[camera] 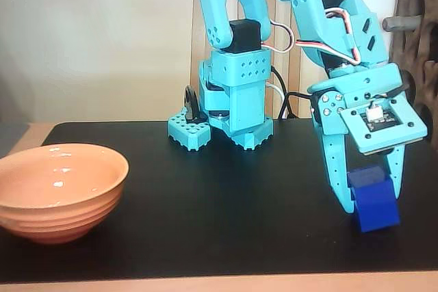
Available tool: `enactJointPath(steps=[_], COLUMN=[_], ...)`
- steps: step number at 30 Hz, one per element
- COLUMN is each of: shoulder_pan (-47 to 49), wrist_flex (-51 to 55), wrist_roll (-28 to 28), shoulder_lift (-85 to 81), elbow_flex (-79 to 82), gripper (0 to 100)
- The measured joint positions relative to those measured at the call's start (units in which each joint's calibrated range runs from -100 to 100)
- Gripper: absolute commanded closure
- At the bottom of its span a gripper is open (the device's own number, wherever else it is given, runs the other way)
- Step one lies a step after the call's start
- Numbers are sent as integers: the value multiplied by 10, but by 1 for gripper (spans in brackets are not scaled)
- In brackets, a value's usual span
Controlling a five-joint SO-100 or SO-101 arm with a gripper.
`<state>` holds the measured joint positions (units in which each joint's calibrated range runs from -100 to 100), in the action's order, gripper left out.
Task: Place the blue cube in the orange bowl.
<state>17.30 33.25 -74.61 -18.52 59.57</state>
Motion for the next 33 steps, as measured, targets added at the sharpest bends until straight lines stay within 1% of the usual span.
enactJointPath(steps=[9,27,33], shoulder_pan=[0,-59,-95], wrist_flex=[0,0,0], wrist_roll=[0,0,7], shoulder_lift=[-10,-213,-285], elbow_flex=[1,3,3], gripper=[86,87,86])
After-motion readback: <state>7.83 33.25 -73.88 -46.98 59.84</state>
